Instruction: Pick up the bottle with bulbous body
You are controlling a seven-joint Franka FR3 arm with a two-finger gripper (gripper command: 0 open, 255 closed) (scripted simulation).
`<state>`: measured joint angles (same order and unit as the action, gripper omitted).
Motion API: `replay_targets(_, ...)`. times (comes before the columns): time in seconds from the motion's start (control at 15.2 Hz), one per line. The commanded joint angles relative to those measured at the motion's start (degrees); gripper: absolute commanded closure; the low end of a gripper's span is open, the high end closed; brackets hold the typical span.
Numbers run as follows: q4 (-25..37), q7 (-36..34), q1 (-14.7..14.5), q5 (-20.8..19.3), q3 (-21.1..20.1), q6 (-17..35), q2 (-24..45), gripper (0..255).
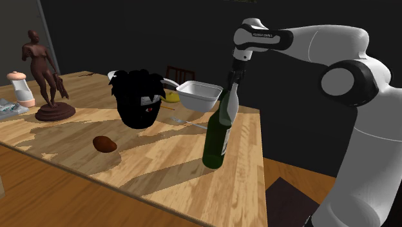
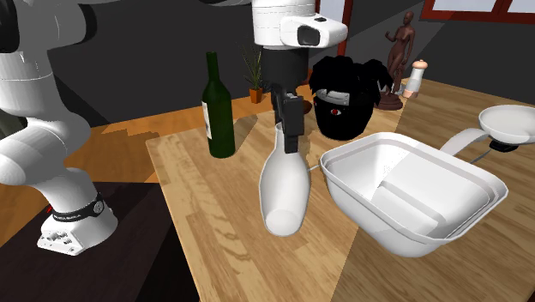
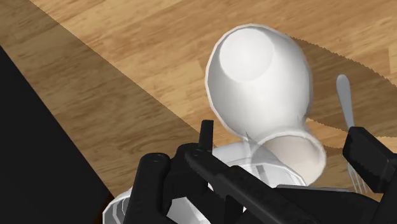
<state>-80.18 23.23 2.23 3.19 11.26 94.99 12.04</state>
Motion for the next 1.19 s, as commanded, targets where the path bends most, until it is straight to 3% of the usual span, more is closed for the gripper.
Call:
replay_targets(0.0,-1.4,0.1,0.0,0.0,0.0,1.2,-0.2,0)
replay_targets(0.07,-1.4,0.1,0.0,0.0,0.0,1.2,-0.2,0)
replay_targets(0.13,-1.0,0.1,0.0,0.0,0.0,1.0,-0.1,255)
replay_targets(0.73,-1.4,0.1,0.0,0.0,0.0,1.2,-0.2,255)
replay_targets(1.12,5.3,0.1,0.3,0.3,0.1,-4.1,1.2,255)
